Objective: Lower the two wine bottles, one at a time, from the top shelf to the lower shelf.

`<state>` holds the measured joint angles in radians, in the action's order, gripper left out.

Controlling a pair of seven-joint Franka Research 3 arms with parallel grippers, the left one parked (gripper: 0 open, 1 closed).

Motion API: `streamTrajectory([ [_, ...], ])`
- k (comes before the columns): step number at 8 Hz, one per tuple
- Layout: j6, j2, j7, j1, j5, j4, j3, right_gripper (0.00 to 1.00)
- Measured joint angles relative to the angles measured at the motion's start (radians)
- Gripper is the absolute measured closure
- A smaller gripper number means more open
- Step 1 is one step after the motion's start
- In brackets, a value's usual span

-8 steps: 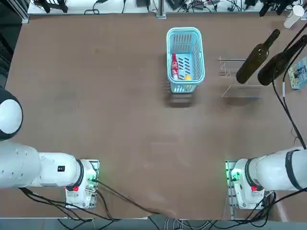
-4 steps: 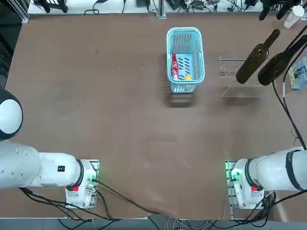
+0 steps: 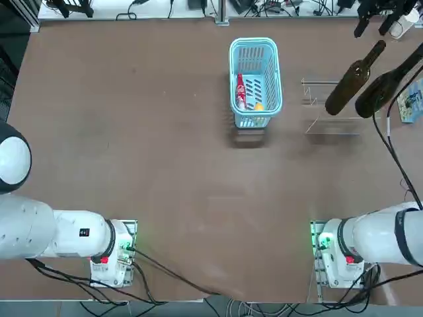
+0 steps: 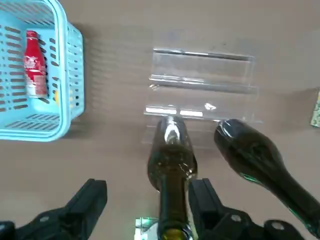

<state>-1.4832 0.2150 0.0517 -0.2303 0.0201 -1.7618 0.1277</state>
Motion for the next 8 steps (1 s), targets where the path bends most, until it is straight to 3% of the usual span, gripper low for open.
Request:
streamTrajectory([
  [8, 0.001, 0.060, -0.017, 0.001, 0.023, -0.100, 0.005, 0.11],
])
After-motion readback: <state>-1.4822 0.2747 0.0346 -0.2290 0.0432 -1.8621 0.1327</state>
